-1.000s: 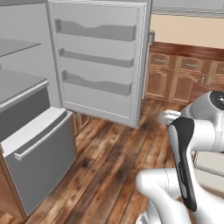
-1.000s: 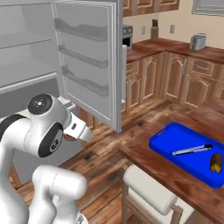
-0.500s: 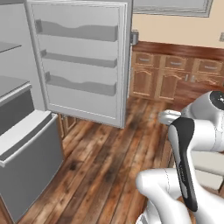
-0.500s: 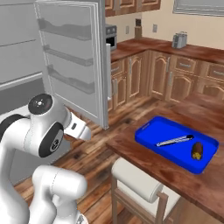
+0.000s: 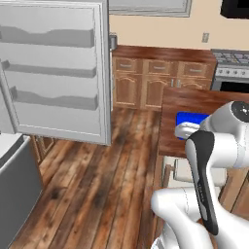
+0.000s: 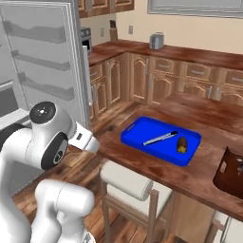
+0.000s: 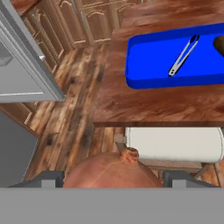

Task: Gather the onion and sweet potato from the fridge and place them on a tray on the dining counter. Then gather the chicken drumstick and fish from the fridge and place them on the other tray.

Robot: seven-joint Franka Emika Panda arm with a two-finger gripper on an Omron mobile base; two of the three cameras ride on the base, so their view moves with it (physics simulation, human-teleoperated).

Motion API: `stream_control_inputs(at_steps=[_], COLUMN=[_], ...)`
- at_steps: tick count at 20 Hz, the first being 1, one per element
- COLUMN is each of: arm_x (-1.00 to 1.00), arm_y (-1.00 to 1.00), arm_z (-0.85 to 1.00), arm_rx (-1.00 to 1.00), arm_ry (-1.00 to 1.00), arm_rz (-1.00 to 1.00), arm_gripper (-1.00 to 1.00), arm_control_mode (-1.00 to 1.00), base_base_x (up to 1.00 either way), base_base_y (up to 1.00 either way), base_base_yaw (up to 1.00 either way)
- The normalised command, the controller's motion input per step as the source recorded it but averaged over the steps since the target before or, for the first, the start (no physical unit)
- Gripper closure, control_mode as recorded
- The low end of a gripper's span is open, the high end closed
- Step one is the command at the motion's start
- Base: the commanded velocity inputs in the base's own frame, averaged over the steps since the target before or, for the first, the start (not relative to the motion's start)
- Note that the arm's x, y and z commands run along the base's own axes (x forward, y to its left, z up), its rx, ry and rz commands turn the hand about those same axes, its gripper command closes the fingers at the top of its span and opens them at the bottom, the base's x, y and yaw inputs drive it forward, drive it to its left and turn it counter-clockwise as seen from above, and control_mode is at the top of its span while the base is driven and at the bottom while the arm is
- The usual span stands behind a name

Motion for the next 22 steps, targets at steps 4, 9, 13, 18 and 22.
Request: stream_control_inputs(at_steps=[4,9,13,18,22], arm_x=[0.00,0.00,0.00,0.00,0.00], arm_y=[0.00,0.00,0.00,0.00,0.00], arm_z=[0.00,0.00,0.00,0.00,0.00], arm_rx=[0.00,0.00,0.00,0.00,0.00], arm_ry=[0.00,0.00,0.00,0.00,0.00], arm_rz=[0.00,0.00,0.00,0.00,0.00], arm_gripper=[1.00,1.00,1.00,1.00,1.00], arm_control_mode=[1.00,1.00,1.00,1.00,1.00], base_base_x=[0.16,0.37,0.38,0.25,0.23], base_base_y=[-0.32,-0.06,-0.01,0.00,0.00], base_base_yaw=[-0.28,-0.20,-0.16,-0.16,-0.16])
